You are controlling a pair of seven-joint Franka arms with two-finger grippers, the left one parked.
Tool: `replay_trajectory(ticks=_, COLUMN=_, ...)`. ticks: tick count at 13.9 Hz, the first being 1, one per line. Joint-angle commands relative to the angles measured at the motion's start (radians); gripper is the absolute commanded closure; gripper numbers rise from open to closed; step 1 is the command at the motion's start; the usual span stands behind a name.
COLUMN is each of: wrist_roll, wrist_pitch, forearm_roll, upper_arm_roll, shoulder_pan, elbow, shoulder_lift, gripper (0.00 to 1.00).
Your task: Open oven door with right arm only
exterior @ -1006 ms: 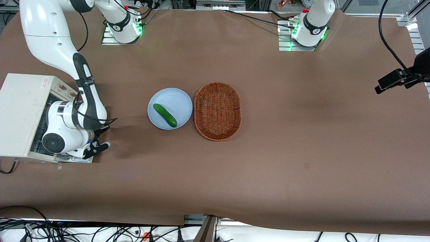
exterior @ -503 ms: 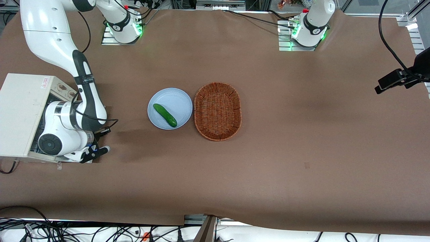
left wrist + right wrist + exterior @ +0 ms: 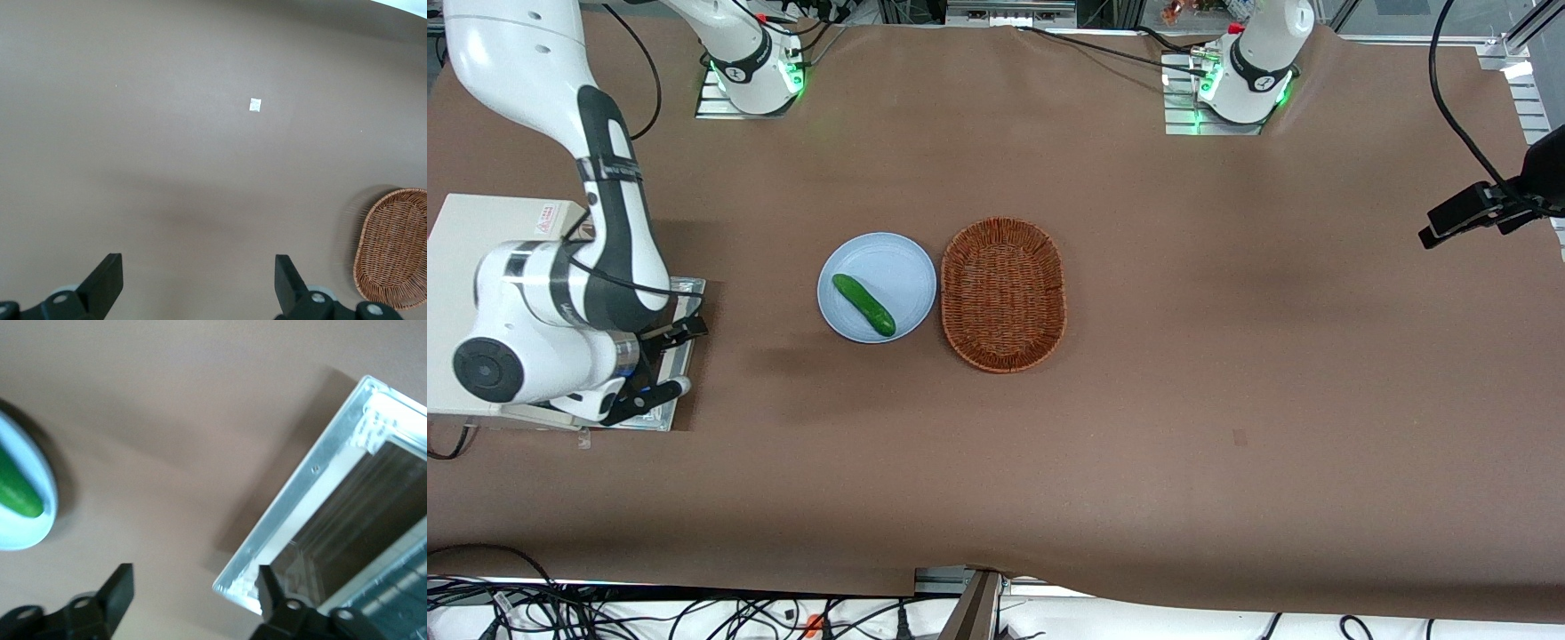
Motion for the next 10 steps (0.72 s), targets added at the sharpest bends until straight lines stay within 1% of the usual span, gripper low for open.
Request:
replay_trajectory(ticks=1, wrist_roll=-0.006, wrist_pitch=-0.133, forearm_roll=0.030, upper_arm_roll=-0.007, shoulder_pan=-0.011, elbow=0.089, shoulder_lift=-0.012, gripper=0.00)
replay_trajectory(ticks=3, wrist_roll=0.014, wrist_pitch=-0.208, forearm_roll=0.026, upper_arm_roll=-0.010, shoulder_pan=-0.008, elbow=0.148, shoulder_lift=-0.028, gripper=0.00)
replay_trajectory(ticks=4, wrist_roll=0.029, wrist_pitch=-0.221, forearm_roll=0.024, upper_arm_roll=-0.019, shoulder_pan=-0.008, elbow=0.149, shoulder_lift=-0.059, gripper=0.00)
replay_trajectory(ticks=6, wrist_roll=0.086, wrist_pitch=-0.225, forearm_roll=0.026, upper_arm_roll=-0.039, shoulder_pan=-0.005, elbow=0.148, shoulder_lift=-0.107, gripper=0.00)
replay_trajectory(ticks=9, wrist_roll=0.230, wrist_pitch=-0.210, forearm_roll=0.024, upper_arm_roll=-0.038, shoulder_pan=-0.014, elbow=0.099, shoulder_lift=-0.215, gripper=0.00)
replay_trajectory(ticks=10, wrist_roll=0.250, wrist_pitch=-0.201, forearm_roll=0.018, upper_arm_roll=-0.038, shoulder_pan=-0.021, elbow=0.091, shoulder_lift=-0.248, gripper=0.00)
